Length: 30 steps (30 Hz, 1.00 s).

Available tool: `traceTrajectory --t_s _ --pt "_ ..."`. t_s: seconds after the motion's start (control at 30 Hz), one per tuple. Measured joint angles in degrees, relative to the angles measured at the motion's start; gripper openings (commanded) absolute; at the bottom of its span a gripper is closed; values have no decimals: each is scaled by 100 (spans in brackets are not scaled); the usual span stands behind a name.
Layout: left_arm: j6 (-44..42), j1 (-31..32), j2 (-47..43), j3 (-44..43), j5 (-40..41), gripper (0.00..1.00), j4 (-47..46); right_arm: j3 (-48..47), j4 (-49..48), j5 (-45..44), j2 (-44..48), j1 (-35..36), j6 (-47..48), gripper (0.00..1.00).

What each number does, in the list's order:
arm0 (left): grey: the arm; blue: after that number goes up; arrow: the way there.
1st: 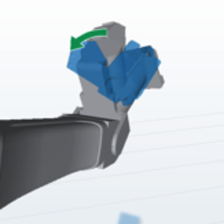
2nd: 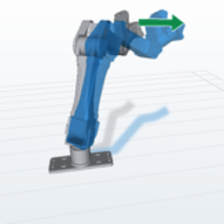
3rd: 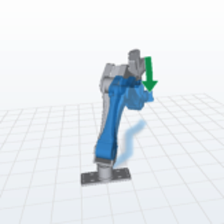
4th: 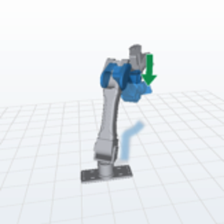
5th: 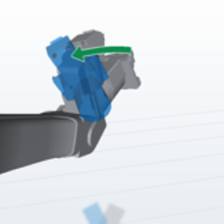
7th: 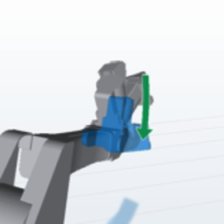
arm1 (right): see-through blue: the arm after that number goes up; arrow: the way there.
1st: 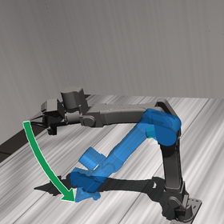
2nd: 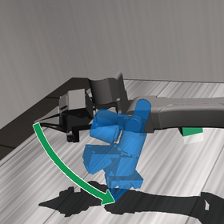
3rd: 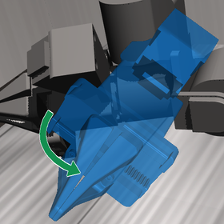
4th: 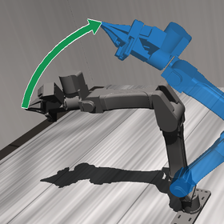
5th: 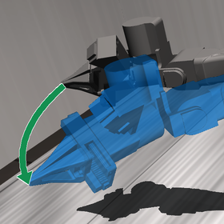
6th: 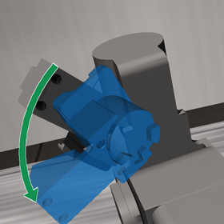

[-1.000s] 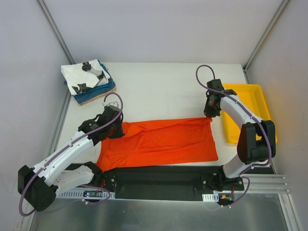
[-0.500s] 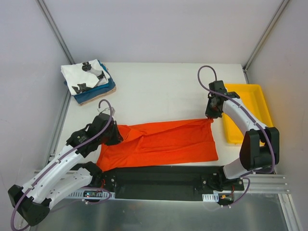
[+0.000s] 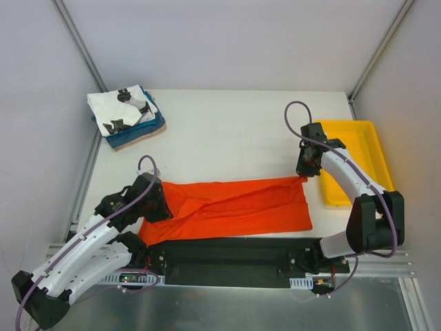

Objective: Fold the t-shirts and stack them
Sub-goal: Fold the tshirt

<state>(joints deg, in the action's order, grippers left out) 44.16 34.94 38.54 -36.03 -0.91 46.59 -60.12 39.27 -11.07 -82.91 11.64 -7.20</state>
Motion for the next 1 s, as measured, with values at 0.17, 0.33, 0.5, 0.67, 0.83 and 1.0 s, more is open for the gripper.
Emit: traceTrajectory --t_s 0.17,0.33,0.5,0.67,0.83,1.0 --pt "321 -2 -70 20 -7 0 339 208 48 -28 179 0 -2 8" --pt "549 0 -223 20 -9 1 551 286 63 -63 321 0 -2 11" --pt "662 0 -256 39 -125 0 632 378 68 -76 323 0 -2 11" --pt "833 15 -315 245 -461 7 623 389 63 -125 256 0 -2 12" --pt "951 76 -448 549 -693 53 605 389 61 -168 107 0 -4 24" --pt "1003 76 -339 586 -778 99 597 389 87 -299 59 0 -76 73"
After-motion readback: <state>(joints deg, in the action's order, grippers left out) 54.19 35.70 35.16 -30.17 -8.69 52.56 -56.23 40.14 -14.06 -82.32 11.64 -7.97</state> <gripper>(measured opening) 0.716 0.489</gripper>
